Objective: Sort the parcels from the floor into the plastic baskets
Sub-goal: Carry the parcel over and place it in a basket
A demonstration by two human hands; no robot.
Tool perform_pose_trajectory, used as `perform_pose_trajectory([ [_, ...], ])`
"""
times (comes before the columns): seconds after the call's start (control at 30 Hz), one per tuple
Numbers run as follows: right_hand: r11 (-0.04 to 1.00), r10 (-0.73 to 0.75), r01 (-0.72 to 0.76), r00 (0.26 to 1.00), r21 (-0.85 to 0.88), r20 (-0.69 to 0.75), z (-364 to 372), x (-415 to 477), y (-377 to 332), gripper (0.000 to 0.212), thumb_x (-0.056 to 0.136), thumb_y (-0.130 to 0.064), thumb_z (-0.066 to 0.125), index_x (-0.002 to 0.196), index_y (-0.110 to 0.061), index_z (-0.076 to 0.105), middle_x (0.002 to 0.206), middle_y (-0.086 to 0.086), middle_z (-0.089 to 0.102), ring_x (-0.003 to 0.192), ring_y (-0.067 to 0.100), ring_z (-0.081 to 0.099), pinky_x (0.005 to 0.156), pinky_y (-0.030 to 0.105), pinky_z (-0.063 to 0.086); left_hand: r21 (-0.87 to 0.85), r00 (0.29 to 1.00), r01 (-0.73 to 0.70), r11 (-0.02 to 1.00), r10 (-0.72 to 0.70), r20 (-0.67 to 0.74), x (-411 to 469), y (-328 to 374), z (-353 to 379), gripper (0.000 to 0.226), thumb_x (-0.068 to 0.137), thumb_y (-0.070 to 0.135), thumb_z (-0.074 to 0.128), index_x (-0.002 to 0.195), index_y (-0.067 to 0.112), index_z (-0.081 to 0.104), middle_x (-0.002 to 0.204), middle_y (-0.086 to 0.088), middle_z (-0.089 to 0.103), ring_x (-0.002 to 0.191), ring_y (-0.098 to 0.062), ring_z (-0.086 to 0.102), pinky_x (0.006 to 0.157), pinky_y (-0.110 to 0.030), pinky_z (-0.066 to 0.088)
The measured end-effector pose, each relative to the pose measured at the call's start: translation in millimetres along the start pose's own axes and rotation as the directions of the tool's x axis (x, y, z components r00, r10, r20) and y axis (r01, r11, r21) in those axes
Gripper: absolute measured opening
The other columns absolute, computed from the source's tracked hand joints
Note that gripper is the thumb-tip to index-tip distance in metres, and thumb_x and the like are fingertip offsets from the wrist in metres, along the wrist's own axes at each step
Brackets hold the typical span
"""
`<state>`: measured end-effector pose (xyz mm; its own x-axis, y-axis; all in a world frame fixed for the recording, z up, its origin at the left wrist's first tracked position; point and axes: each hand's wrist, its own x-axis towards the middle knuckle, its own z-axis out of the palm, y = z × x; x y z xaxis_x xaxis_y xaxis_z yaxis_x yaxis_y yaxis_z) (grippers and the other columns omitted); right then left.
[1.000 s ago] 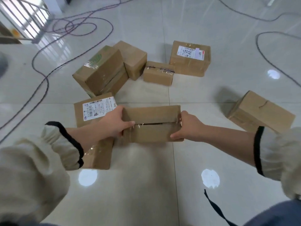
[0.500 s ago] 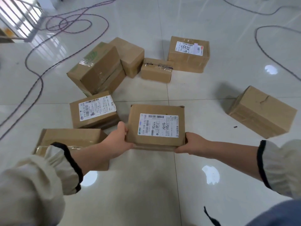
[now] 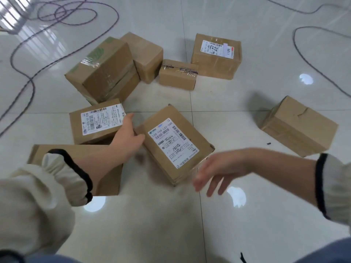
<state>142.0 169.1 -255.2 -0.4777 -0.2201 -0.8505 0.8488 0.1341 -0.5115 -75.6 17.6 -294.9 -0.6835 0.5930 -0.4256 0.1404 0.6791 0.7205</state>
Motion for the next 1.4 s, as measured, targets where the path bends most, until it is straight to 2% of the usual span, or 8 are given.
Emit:
perform_pose_trajectory([
  [0.07,0.992,-0.083,0.105,0.953,0.062,-0.290,-23,-12,-11,0.019,0.090,-0.025,0.059,0.079,-0.016,0.072,0.087,0.002,0.073,0.071,0.018,0.066,0.069,0.028,0.054,0.152,0.996,0.015,0.988,-0.002,-0.085,-6,1,3,0.061,0.092,0.028,0.055,0.143,0.011,0.026,0.139,-0.013,0.046,0.119,-0.030,0.048,0.092,-0.032,0.036],
  [0.2,0.968,-0.209,0.236,0.570,-0.086,-0.794,-51,-6,-20,0.024,0.089,-0.024,0.057,0.073,-0.009,0.067,0.076,0.003,0.068,0.066,0.018,0.058,0.063,0.027,0.047,0.184,0.993,0.081,0.980,-0.063,-0.105,-20,10,15,0.053,0.088,0.040,0.059,0.123,0.005,0.040,0.106,-0.009,0.057,0.074,-0.014,0.053,0.061,-0.026,0.043],
  [0.3,0.974,-0.219,0.182,0.613,-0.134,-0.759,-43,15,-21,0.017,0.088,-0.020,0.058,0.093,-0.006,0.066,0.094,0.007,0.066,0.081,0.021,0.060,0.074,0.035,0.051,0.044,0.983,0.182,0.982,-0.180,-0.045,-18,14,21,0.058,0.086,0.033,0.064,0.125,0.004,0.032,0.112,-0.014,0.057,0.085,-0.029,0.065,0.071,-0.040,0.056],
  [0.47,0.966,-0.204,0.255,0.666,-0.037,-0.718,-25,32,-21,0.013,0.086,-0.013,0.062,0.098,-0.008,0.058,0.092,0.006,0.062,0.078,0.019,0.062,0.070,0.034,0.054,0.099,0.998,0.012,0.995,-0.018,0.058,-19,4,13,0.096,0.080,0.024,0.074,0.150,0.015,0.008,0.136,-0.003,0.053,0.121,-0.020,0.052,0.089,-0.025,0.038],
  [0.57,0.973,-0.216,0.212,0.714,-0.089,-0.665,-17,36,-13,0.027,0.087,-0.019,0.063,0.112,-0.017,0.051,0.100,-0.008,0.056,0.089,0.014,0.059,0.071,0.031,0.052,-0.012,0.990,0.109,0.994,-0.107,0.091,-23,-4,11,0.078,0.080,0.033,0.073,0.144,0.016,0.032,0.137,0.001,0.053,0.120,-0.017,0.053,0.100,-0.032,0.041],
  [0.87,0.899,-0.203,0.411,0.694,0.149,-0.691,-5,51,17,0.022,0.090,-0.021,0.060,0.101,-0.039,0.061,0.114,-0.013,0.062,0.091,0.001,0.066,0.060,0.017,0.054,-0.313,0.968,0.250,0.916,-0.240,0.073,-36,-9,35,0.033,0.091,0.027,0.059,0.124,0.025,0.057,0.107,0.010,0.068,0.089,-0.007,0.064,0.080,-0.030,0.053],
  [1.17,0.890,-0.039,0.283,0.829,0.358,-0.558,11,3,-21,0.028,0.098,-0.019,0.047,0.123,-0.028,0.059,0.116,-0.004,0.067,0.111,0.016,0.062,0.102,0.042,0.046,-0.454,0.914,0.392,0.800,-0.281,0.292,-51,32,4,0.039,0.094,0.014,0.055,0.126,0.036,0.047,0.094,0.020,0.064,0.069,0.007,0.065,0.050,-0.011,0.050],
  [1.4,0.849,-0.073,0.369,0.791,0.378,-0.607,37,-123,-106,0.034,0.100,-0.017,0.043,0.130,-0.026,0.056,0.121,-0.004,0.065,0.112,0.014,0.060,0.084,0.026,0.051,-0.447,0.940,0.333,0.830,-0.259,0.220,-120,133,-83,0.030,0.094,0.018,0.055,0.120,0.035,0.058,0.110,0.016,0.068,0.105,-0.011,0.064,0.095,-0.040,0.049],
])
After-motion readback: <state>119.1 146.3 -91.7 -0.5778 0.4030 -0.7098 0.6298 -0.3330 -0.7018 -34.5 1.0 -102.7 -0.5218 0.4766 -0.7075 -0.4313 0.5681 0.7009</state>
